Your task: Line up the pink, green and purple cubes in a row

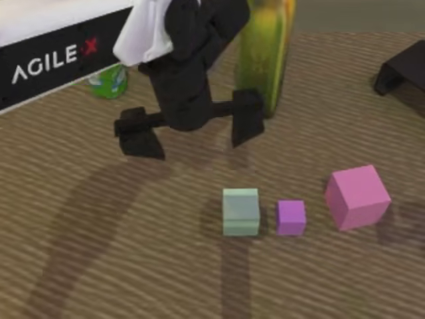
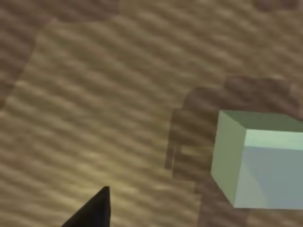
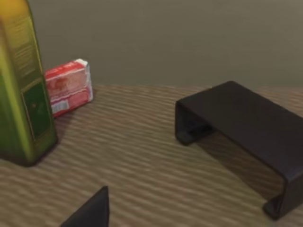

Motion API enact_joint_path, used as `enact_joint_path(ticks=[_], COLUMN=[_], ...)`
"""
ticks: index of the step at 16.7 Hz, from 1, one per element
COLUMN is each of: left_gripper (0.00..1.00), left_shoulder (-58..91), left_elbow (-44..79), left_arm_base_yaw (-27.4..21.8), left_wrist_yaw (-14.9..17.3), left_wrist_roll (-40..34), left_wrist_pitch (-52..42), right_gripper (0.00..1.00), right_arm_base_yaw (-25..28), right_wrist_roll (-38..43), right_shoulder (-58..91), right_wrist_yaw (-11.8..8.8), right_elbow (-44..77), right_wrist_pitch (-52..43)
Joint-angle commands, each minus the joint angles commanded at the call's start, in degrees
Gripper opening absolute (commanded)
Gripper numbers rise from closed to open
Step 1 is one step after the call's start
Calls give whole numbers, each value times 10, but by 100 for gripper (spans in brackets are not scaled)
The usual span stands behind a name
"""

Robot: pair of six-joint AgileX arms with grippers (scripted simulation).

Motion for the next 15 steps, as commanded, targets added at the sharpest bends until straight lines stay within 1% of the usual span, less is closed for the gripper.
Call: enact_joint_path(ticks=[3, 6, 11, 15], left_gripper=[100, 100, 100, 100], left_shoulder=[-158, -347, -664, -867], left_elbow=[-130, -288, -564, -748], left_arm_base_yaw=[64, 134, 243, 310], left_wrist_yaw=[-2, -3, -3, 1], left_wrist_roll=[25, 69, 177, 276], left_wrist_pitch=[78, 170, 331, 448], right_gripper=[100, 100, 100, 100], right_arm_base_yaw=[22, 48, 91, 123], right_wrist_roll=[9, 17, 31, 43], right_shoulder=[132, 295, 581, 774], right_wrist_yaw=[1, 3, 5, 5], right_elbow=[102, 214, 396, 530], right_wrist_pitch=[-75, -162, -311, -416])
